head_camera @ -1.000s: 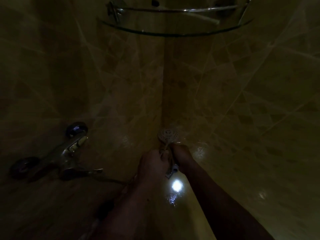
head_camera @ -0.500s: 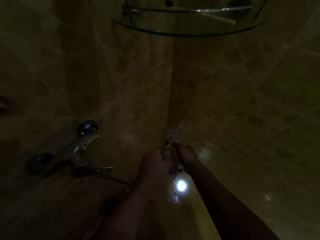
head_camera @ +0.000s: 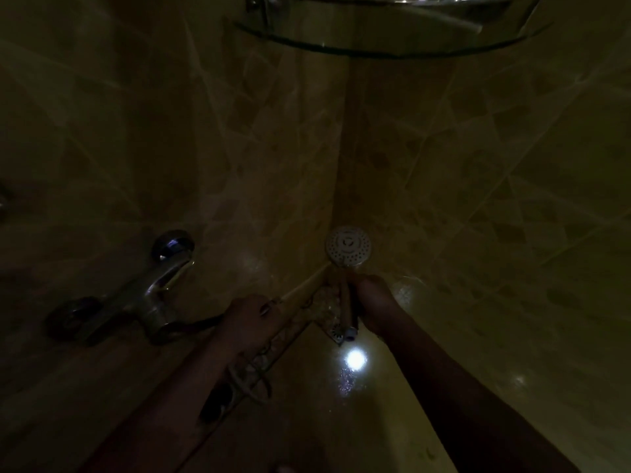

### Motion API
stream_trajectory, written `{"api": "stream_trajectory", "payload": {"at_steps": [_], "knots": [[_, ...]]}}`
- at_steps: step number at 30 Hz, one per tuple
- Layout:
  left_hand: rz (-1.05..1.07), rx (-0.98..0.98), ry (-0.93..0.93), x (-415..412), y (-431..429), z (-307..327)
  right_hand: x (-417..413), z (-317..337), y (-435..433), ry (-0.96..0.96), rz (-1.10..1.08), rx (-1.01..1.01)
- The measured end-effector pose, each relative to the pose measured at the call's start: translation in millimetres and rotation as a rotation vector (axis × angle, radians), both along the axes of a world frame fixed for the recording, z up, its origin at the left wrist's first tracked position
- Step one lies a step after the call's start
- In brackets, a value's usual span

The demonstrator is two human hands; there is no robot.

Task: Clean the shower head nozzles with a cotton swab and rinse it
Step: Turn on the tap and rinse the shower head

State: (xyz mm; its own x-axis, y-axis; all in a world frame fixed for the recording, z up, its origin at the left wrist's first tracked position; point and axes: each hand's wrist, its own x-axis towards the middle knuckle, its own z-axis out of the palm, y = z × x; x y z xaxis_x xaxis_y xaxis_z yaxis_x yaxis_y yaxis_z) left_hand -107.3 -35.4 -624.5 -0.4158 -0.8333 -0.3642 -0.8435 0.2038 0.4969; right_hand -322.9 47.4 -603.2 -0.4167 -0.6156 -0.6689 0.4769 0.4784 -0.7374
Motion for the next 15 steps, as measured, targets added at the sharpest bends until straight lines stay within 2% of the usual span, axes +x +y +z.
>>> {"api": "stream_trajectory", "payload": {"at_steps": [5, 15], "knots": [[-0.011, 0.004, 0.014, -2, -18, 2, -11, 12, -1, 0.036, 0.051, -0.096], [-0.048, 0.131, 0.232, -15, 20, 18, -50, 72, 13, 0.145, -0.013, -0.344]]}}
